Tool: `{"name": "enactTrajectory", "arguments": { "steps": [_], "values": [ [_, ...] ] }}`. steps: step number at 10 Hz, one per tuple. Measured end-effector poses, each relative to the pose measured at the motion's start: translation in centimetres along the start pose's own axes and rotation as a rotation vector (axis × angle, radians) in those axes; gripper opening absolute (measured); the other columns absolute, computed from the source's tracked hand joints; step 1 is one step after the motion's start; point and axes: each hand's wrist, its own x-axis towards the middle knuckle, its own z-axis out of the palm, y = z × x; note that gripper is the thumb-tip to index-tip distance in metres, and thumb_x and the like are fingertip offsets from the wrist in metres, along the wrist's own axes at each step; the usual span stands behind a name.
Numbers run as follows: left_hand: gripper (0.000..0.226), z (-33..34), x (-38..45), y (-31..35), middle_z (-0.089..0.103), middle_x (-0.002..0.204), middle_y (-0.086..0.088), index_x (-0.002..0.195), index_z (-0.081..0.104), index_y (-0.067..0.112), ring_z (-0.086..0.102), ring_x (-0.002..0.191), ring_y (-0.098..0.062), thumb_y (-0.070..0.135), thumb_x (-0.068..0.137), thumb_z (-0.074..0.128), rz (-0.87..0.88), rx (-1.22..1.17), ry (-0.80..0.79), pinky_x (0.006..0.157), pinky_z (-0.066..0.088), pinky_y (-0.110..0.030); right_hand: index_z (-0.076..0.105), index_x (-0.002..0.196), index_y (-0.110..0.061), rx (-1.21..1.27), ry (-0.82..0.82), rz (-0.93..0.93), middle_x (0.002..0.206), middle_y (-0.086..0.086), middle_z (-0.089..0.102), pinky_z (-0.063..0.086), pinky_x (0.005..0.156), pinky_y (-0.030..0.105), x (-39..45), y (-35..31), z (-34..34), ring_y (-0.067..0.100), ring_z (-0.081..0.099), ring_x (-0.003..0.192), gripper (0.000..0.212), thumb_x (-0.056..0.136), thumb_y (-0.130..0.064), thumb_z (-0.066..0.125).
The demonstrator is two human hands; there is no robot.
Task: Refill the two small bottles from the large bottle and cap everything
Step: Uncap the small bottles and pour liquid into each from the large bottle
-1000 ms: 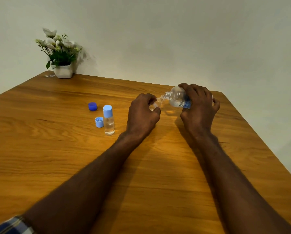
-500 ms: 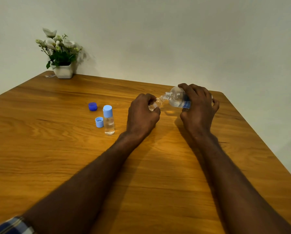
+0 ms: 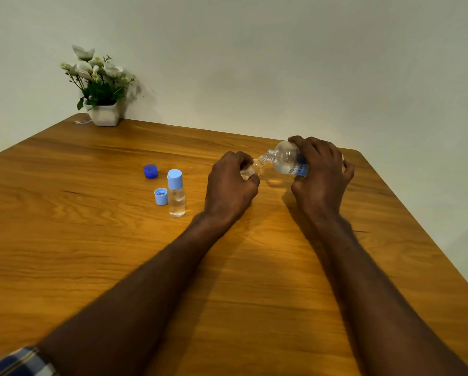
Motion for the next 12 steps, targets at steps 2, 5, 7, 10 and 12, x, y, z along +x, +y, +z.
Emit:
{"name": "enactTrajectory", "arguments": {
  "steps": [2, 5, 7, 10, 12],
  "values": [
    [0.038, -0.08, -0.12, 0.13, 0.072, 0.116, 0.0, 0.123, 0.073, 0.012, 0.063, 0.103, -0.01, 0.017, 0.086, 0.08, -0.007, -0.005, -0.007, 0.09, 0.054, -0.024, 0.052, 0.143, -0.041, 0.007, 0.0, -0.004, 0.144, -0.008, 0.054, 0.026, 0.114, 0.059, -0.04, 0.04, -0.03, 0.022, 0.042, 0.14, 0.086, 0.07, -0.004, 0.079],
    [0.036, -0.01, -0.18, -0.02, 0.072, 0.114, 0.0, 0.12, 0.073, 0.013, 0.064, 0.103, -0.011, 0.017, 0.086, 0.079, -0.009, -0.008, -0.014, 0.09, 0.056, -0.027, 0.053, 0.142, -0.04, 0.003, 0.006, -0.008, 0.143, -0.008, 0.054, 0.026, 0.113, 0.058, -0.18, 0.05, 0.02, 0.022, 0.042, 0.139, 0.085, 0.071, -0.004, 0.079],
    [0.036, 0.03, -0.22, 0.04, 0.071, 0.116, -0.001, 0.121, 0.073, 0.013, 0.064, 0.104, -0.012, 0.017, 0.086, 0.079, -0.015, -0.009, -0.017, 0.092, 0.056, -0.029, 0.053, 0.142, -0.04, 0.006, 0.01, -0.01, 0.142, -0.008, 0.054, 0.026, 0.112, 0.056, -0.22, 0.05, -0.07, 0.022, 0.042, 0.139, 0.085, 0.071, -0.003, 0.078],
    [0.036, 0.12, -0.21, -0.01, 0.071, 0.117, 0.0, 0.122, 0.072, 0.014, 0.064, 0.105, -0.011, 0.019, 0.087, 0.078, -0.016, -0.005, -0.013, 0.092, 0.056, -0.029, 0.052, 0.143, -0.041, 0.004, -0.004, -0.008, 0.144, -0.008, 0.054, 0.027, 0.113, 0.058, -0.2, 0.16, -0.13, 0.022, 0.042, 0.14, 0.086, 0.071, -0.004, 0.079],
    [0.038, 0.07, -0.17, 0.08, 0.071, 0.118, 0.0, 0.123, 0.072, 0.014, 0.063, 0.105, -0.01, 0.018, 0.086, 0.079, -0.022, 0.003, -0.017, 0.091, 0.055, -0.026, 0.052, 0.144, -0.04, 0.007, -0.013, -0.006, 0.144, -0.008, 0.053, 0.027, 0.114, 0.057, -0.14, 0.12, -0.22, 0.021, 0.041, 0.14, 0.085, 0.071, -0.004, 0.079]
  ]
}}
